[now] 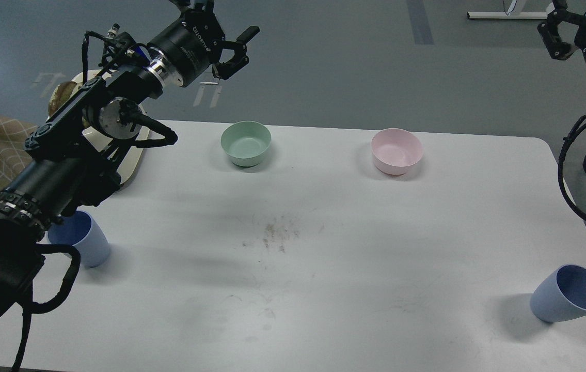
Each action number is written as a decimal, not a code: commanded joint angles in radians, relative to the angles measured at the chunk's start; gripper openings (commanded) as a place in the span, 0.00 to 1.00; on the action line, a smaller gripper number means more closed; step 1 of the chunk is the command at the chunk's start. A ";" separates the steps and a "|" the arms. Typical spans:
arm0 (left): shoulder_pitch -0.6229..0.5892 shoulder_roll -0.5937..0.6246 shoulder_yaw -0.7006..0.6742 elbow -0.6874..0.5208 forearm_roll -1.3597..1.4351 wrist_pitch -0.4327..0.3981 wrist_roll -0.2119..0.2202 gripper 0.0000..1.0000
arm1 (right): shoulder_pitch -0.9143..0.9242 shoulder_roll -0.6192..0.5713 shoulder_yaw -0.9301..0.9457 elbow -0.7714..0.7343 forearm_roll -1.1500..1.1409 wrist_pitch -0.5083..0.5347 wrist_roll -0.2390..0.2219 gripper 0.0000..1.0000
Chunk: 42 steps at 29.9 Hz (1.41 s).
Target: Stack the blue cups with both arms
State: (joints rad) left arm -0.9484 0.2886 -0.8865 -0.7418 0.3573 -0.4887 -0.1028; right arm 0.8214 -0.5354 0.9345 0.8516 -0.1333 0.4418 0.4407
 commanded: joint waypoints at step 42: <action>0.002 -0.006 -0.002 -0.030 -0.001 0.000 0.002 0.98 | -0.002 0.040 0.006 0.018 -0.003 -0.002 0.015 1.00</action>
State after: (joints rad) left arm -0.9465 0.2839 -0.8867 -0.7713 0.3559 -0.4887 -0.1009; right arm 0.8193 -0.4999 0.9402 0.8696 -0.1367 0.4403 0.4530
